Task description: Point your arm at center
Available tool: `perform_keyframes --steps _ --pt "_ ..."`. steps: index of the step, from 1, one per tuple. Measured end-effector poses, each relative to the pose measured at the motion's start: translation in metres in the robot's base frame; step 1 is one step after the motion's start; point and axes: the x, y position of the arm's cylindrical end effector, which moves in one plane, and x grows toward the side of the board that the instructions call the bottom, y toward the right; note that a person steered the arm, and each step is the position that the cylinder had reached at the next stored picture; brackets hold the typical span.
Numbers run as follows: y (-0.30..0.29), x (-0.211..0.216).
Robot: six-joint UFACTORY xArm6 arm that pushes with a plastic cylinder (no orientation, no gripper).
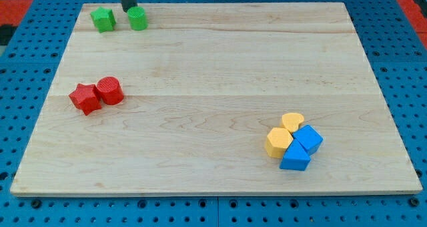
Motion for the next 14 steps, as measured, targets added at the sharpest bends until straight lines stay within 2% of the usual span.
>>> perform_keyframes --steps 1,3,4,12,13,14 --pt "0.004 -0.014" --pt "0.134 -0.014" --pt "0.144 -0.013" --pt "0.144 -0.015" --pt "0.143 -0.008" --pt "0.143 0.018"
